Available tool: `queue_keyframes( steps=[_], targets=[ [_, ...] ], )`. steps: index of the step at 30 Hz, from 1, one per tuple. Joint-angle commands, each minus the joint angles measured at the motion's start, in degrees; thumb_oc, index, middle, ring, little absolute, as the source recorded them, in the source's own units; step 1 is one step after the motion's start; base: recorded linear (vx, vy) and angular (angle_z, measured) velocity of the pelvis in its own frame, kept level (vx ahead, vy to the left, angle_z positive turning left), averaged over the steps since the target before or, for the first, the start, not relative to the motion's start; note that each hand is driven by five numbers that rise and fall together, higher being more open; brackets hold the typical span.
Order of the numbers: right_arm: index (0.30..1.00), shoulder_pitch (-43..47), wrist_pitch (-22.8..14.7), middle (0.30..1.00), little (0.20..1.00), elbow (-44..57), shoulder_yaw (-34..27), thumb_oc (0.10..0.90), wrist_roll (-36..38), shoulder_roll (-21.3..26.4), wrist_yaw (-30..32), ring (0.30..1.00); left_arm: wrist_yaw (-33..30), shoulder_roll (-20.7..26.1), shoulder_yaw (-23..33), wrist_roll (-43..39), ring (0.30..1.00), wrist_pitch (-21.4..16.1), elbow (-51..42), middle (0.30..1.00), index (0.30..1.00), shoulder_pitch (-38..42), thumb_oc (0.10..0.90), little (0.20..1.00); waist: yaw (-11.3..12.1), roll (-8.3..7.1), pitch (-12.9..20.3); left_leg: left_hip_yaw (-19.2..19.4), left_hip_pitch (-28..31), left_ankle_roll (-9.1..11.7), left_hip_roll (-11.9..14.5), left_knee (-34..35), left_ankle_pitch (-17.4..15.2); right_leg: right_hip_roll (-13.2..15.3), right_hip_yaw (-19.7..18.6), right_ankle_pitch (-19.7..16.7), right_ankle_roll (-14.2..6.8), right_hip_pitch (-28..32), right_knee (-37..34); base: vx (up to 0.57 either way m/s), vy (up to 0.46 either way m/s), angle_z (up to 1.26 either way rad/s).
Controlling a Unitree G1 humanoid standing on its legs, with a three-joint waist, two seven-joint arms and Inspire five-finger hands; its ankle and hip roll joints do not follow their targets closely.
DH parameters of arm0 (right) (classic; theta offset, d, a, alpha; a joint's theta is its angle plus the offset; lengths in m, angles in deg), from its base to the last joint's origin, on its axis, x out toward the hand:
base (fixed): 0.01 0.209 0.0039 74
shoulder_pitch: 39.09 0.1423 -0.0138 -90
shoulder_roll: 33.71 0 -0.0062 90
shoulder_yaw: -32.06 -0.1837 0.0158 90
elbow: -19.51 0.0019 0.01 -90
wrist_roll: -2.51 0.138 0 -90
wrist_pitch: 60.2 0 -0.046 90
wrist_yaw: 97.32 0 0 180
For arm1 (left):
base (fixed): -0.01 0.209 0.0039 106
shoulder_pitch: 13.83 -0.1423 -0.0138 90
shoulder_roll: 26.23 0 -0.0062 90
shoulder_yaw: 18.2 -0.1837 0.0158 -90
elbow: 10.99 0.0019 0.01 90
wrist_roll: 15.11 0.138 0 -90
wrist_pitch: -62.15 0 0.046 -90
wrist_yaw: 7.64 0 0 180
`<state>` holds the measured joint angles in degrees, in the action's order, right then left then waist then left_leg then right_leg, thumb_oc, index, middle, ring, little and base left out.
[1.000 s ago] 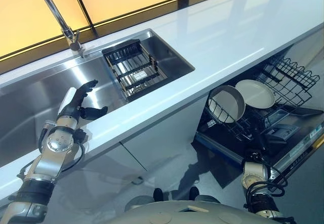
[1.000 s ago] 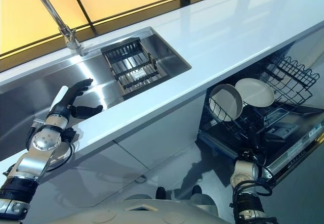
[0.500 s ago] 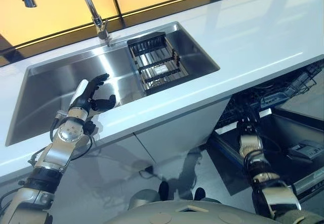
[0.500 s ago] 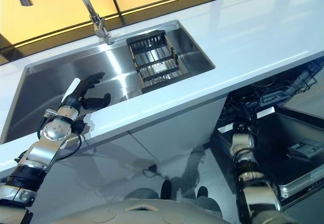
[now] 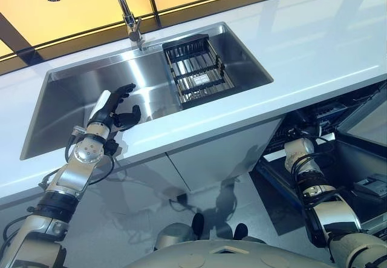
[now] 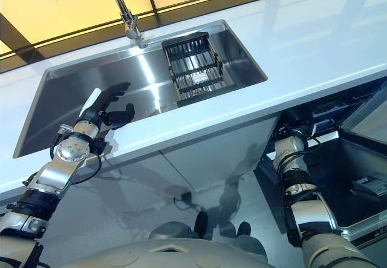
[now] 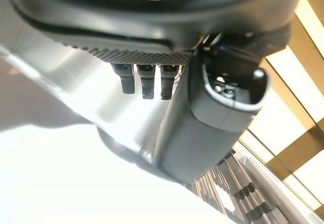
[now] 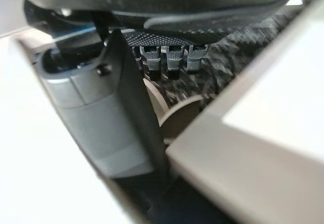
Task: Pick up plates and place into dishwasher.
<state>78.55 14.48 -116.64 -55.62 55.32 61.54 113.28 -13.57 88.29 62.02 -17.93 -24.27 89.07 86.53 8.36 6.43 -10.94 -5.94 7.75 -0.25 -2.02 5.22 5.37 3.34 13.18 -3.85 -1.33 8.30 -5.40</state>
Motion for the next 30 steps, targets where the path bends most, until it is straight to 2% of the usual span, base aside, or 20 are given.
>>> queue_keyframes(
  steps=[1, 5, 6, 9, 12, 17, 24, 27, 30],
  targets=[
    [0.900, 5.5, -2.1, 0.900, 0.900, 9.5, 1.9, 0.800, -13.9, 2.1, 6.4, 0.900, -2.7, 4.2, -1.6, -0.2, 0.900, -3.6, -2.1, 0.900, 0.900, 2.4, 0.800, 0.900, 0.1, -2.69, 2.4, 3.3, 0.0, -1.4, -2.5, -2.1, -5.9, 1.6, -1.4, 2.7, -3.1, -0.1, 3.2, -0.06, -0.011, -0.04],
    [0.900, -4.2, -0.7, 0.900, 0.900, 14.7, -2.3, 0.800, -20.1, 5.4, 7.5, 0.900, -3.2, 3.5, 1.3, 0.6, 0.900, -3.9, -2.5, 0.900, 0.900, 0.0, 0.800, 0.900, -2.5, -3.30, 2.1, 5.4, 0.7, -1.7, -2.2, -2.1, -6.5, 1.3, -3.2, 2.3, -3.7, -0.1, 2.8, -0.08, -0.022, -0.08],
    [0.900, -6.3, 0.9, 0.900, 0.900, 15.5, -3.6, 0.800, -22.3, 5.8, 7.1, 0.900, -3.1, 3.4, 1.9, 0.7, 0.900, -4.3, -2.5, 0.900, 0.900, -0.8, 0.800, 0.900, -3.0, -3.37, 2.0, 5.9, 0.9, -1.6, -2.2, -2.1, -6.7, 1.2, -3.5, 2.2, -3.9, -0.1, 2.8, -0.07, -0.038, -0.08],
    [0.900, -13.4, 3.2, 0.900, 0.900, 17.1, -5.9, 0.800, -24.6, 8.0, 4.8, 0.900, -2.7, 3.1, 3.9, 1.4, 0.900, -4.4, -3.5, 0.900, 0.900, -3.0, 0.800, 0.900, -4.5, -4.02, 2.0, 7.0, 1.5, -1.7, -2.0, -1.7, -6.9, 0.9, -4.7, 2.1, -4.2, -0.1, 2.7, -0.05, -0.060, -0.14],
    [0.900, -18.2, 3.0, 0.900, 0.900, 16.2, -8.7, 0.800, -25.6, 9.0, 3.7, 0.900, -2.0, 3.3, 6.3, 1.7, 0.900, -4.0, -3.6, 0.900, 0.900, -3.9, 0.800, 0.900, -6.2, -4.74, 2.0, 8.3, 2.0, -1.7, -1.6, -1.5, -7.1, 0.5, -5.8, 2.1, -4.4, -0.2, 2.8, -0.06, -0.103, -0.30],
    [0.900, -20.1, 1.7, 0.900, 0.900, 11.1, -12.5, 0.800, -27.5, 10.2, 9.1, 0.900, -1.5, 3.8, 6.9, 1.0, 0.900, -3.8, -3.1, 0.900, 0.900, -3.3, 0.800, 0.900, -7.7, -5.10, 1.8, 9.7, 2.4, -1.5, -1.0, -1.2, -7.3, -0.1, -7.0, 2.0, -4.5, -0.2, 2.6, -0.06, -0.115, -0.26],
    [0.900, -20.3, 0.6, 0.900, 0.900, 1.6, -17.2, 0.800, -28.8, 11.8, 15.7, 0.900, -2.4, 4.8, 6.6, -1.2, 0.900, -4.3, -1.9, 0.900, 0.900, -1.9, 0.800, 0.900, -8.4, -4.52, 1.5, 10.3, 2.0, -0.9, -0.1, -0.9, -6.9, -0.9, -7.5, 2.4, -4.3, -0.7, 3.1, -0.04, -0.110, -0.21],
    [0.900, -20.5, -1.2, 0.900, 0.900, -2.1, -19.3, 0.800, -26.7, 11.9, 16.5, 0.900, -3.1, 4.7, 6.5, -1.8, 0.900, -4.5, -1.6, 0.900, 0.900, -1.6, 0.800, 0.900, -8.5, -3.98, 1.1, 10.2, 1.2, -0.7, 0.1, -1.5, -6.8, -1.0, -7.5, 3.0, -4.0, -1.4, 4.0, -0.04, -0.103, -0.03],
    [0.900, -20.5, -1.0, 0.900, 0.900, -5.2, -20.7, 0.800, -23.5, 12.1, 13.8, 0.900, -3.2, 4.7, 6.3, -2.0, 0.900, -3.9, -1.6, 0.900, 0.900, -1.0, 0.800, 0.900, -8.6, -3.31, 0.4, 9.9, -0.2, -0.5, 0.5, -2.7, -6.6, -0.9, -7.2, 3.6, -3.7, -2.4, 5.6, -0.05, -0.095, -0.03]
  ],
)
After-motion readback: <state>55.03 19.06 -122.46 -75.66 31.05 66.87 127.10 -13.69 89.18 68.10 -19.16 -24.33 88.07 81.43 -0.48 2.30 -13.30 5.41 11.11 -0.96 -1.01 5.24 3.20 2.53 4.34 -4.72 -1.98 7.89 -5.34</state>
